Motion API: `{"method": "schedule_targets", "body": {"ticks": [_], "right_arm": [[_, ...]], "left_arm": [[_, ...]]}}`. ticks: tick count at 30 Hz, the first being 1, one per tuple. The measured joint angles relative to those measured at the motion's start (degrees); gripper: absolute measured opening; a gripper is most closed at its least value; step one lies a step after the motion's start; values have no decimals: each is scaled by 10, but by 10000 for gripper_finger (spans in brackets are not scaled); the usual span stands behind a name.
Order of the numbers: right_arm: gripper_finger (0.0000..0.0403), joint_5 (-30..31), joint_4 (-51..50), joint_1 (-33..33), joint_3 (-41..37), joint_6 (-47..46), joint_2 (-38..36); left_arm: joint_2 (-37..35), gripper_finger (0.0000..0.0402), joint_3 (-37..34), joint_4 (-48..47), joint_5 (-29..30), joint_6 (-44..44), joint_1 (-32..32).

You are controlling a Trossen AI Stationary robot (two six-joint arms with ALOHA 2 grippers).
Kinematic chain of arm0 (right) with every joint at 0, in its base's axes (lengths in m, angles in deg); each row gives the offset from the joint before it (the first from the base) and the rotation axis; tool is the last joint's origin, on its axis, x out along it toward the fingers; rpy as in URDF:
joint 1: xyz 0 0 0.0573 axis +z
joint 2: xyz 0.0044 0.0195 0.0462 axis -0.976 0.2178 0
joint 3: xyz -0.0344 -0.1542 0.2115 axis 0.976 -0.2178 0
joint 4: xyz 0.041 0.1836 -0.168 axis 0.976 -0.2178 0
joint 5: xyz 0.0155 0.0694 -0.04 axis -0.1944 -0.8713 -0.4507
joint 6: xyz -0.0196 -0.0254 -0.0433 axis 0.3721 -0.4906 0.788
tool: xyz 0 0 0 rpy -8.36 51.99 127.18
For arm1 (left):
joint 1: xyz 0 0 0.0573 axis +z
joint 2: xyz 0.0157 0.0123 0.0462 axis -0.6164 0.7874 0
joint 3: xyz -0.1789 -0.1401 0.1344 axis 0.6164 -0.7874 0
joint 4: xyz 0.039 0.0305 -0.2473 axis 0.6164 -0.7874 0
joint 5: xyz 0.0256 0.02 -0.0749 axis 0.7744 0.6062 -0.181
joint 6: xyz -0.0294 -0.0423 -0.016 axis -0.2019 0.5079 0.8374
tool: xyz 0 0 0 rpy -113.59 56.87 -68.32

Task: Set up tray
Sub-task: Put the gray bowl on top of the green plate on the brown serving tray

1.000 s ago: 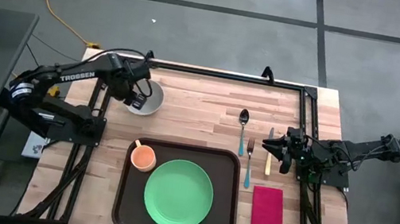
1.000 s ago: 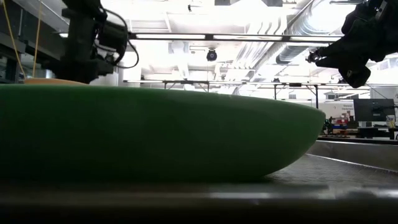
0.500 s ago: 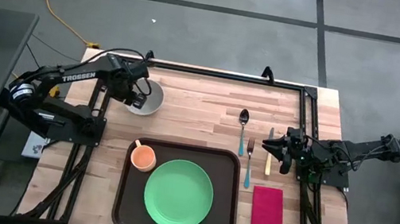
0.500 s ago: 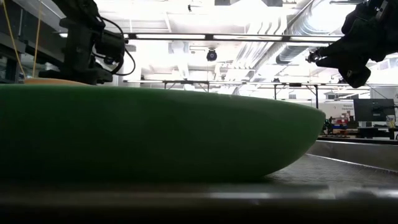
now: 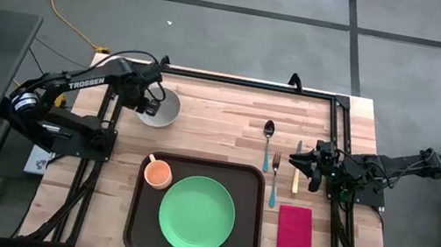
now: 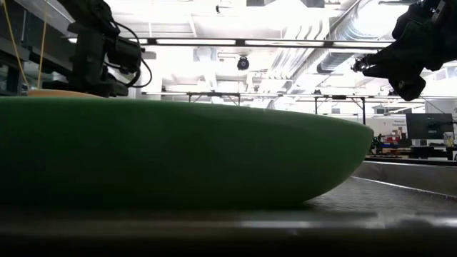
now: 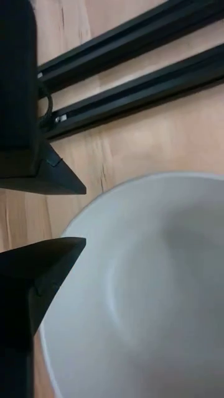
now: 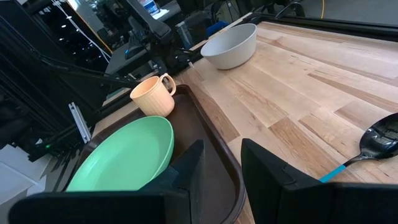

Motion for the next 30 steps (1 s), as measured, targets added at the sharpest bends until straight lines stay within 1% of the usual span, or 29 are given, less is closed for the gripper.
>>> {"method": "schedule_targets", "body": {"ticks": [4,10,13,21,30], "right_arm": [[83,0,0,0,0,0,0],[83,1,0,0,0,0,0],[83,1,0,0,0,0,0],[83,0,0,0,0,0,0],[83,5,0,0,0,0,0]], "left_arm": [[0,150,0,10,0,-13,12],[0,150,0,13,8,-13,12],[0,150,-2,17,9,-11,23],[0,150,-61,75,-17,-15,42],[0,150,-84,130,-22,-18,41]]}}
